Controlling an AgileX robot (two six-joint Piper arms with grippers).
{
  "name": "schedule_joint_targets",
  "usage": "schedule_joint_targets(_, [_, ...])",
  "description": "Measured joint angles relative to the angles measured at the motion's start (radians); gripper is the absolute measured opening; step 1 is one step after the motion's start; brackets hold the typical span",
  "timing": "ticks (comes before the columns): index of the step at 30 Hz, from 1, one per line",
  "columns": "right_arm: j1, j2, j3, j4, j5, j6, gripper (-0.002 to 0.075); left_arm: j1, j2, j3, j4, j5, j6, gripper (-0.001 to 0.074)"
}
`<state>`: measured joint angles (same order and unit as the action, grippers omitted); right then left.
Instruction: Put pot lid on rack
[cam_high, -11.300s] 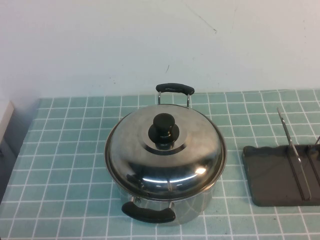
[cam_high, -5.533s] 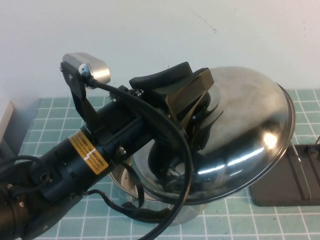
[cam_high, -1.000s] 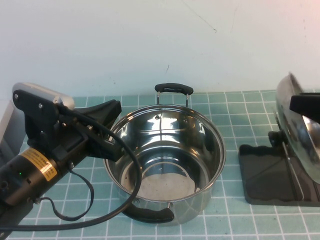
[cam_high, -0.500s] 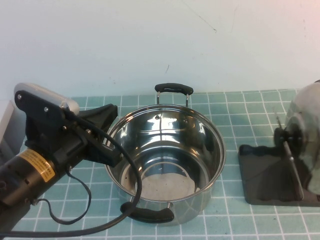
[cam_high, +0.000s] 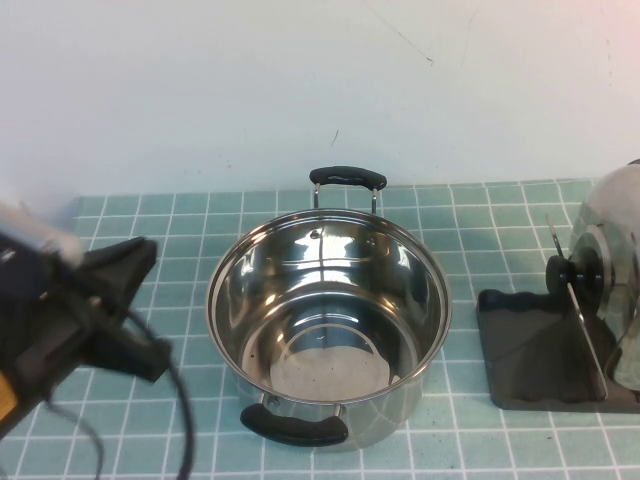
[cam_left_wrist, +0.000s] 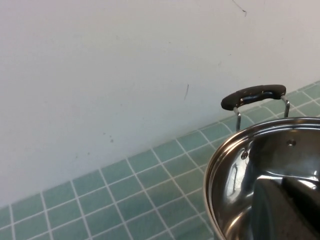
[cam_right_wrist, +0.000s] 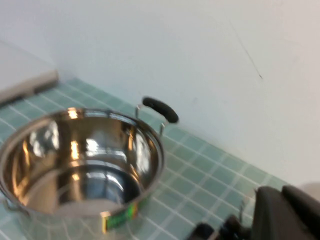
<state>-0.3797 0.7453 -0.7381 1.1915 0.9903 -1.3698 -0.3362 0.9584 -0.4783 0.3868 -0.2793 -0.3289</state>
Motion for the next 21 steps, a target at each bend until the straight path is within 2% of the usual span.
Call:
schedule_joint_targets(4, [0.024, -0.120, 0.000, -0.217, -0.046, 0.089, 0.0005, 0.000, -0.188, 0.063, -0.006, 0.100, 0.000, -0.0001])
schedule_joint_targets(6, [0.031, -0.180, 0.000, -0.242, -0.070, 0.117, 0.0001, 0.000, -0.288, 0.081, -0.006, 0.195, 0.008, -0.0001])
schedule_joint_targets(11, [0.033, -0.329, 0.000, -0.148, -0.126, 0.075, -0.0001, 0.000, -0.475, 0.123, -0.006, 0.421, 0.009, -0.0001])
schedule_joint_targets(21, [0.041, -0.462, 0.049, 0.067, -0.109, -0.182, -0.0001, 0.000, -0.705, 0.201, 0.017, 0.628, -0.175, -0.0001])
